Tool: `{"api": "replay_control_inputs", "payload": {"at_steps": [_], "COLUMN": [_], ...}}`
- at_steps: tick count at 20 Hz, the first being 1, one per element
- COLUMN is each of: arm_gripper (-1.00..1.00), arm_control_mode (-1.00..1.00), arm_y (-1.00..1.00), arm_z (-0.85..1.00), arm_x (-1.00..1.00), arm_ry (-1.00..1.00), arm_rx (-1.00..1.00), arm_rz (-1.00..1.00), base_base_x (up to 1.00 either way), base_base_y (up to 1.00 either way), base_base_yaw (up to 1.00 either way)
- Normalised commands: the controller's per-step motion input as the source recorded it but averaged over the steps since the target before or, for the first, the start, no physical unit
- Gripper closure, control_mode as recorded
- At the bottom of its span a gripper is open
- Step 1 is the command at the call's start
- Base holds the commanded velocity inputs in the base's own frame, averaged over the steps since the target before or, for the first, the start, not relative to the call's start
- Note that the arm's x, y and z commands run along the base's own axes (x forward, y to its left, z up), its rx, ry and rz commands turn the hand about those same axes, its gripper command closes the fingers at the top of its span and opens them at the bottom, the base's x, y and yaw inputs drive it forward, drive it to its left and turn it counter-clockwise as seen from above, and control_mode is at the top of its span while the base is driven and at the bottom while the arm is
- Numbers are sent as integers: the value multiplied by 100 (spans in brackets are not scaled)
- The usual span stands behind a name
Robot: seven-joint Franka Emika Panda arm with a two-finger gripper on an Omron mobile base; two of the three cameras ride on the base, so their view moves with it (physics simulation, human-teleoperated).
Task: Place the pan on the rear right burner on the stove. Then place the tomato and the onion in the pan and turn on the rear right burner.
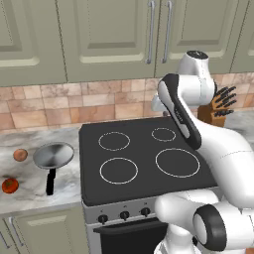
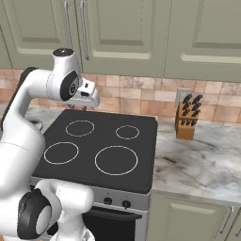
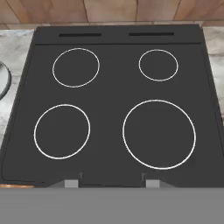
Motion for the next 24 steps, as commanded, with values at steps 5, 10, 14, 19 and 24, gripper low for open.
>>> {"api": "replay_control_inputs", "payload": {"at_steps": [5,10,14,19,24], "arm_gripper": [-100,-100,-100,-100,-100], "arm_control_mode": [-100,-100,-100,-100,-100], "arm_y": [7,20,25,27,29], "arm_z": [0,-13,-17,-15,-9], "arm_x": [0,-8,-14,-19,-19], "arm_ry": [-6,-8,-3,0,1], "arm_rx": [-1,-2,0,6,8], "arm_rz": [0,0,0,0,0], "base_base_x": [0,0,0,0,0], "base_base_y": [0,0,0,0,0], "base_base_yaw": [0,0,0,0,0]}}
